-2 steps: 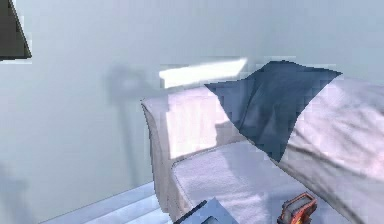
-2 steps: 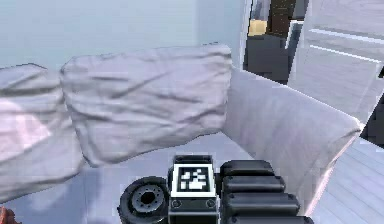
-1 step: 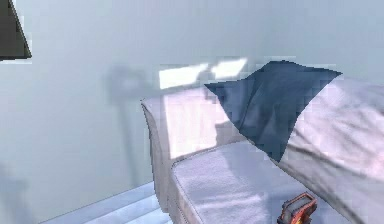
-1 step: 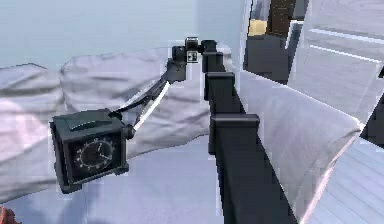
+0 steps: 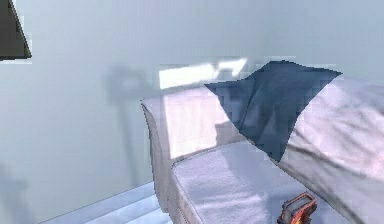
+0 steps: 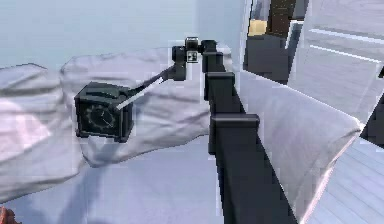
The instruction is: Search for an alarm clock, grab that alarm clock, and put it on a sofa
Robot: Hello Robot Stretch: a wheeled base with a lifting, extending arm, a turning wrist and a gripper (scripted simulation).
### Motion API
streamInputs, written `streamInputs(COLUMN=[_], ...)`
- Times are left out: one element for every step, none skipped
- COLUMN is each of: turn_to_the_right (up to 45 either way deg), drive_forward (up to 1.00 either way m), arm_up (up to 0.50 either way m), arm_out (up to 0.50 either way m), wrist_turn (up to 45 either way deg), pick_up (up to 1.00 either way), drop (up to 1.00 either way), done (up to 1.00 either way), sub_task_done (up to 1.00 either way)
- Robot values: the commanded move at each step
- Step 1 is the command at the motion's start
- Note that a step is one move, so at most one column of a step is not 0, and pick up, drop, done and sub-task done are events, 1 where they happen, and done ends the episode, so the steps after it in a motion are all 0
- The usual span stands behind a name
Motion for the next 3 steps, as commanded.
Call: streamInputs(turn_to_the_right=[0.0, 0.0, 0.0], drive_forward=[0.0, 0.0, 0.0], arm_up=[-0.24, -0.32, 0.0], arm_out=[0.0, 0.0, 0.0], wrist_turn=[0.0, 0.0, 0.0], pick_up=[0.0, 0.0, 0.0], drop=[0.0, 0.0, 1.0], done=[0.0, 0.0, 0.0], sub_task_done=[0.0, 0.0, 0.0])
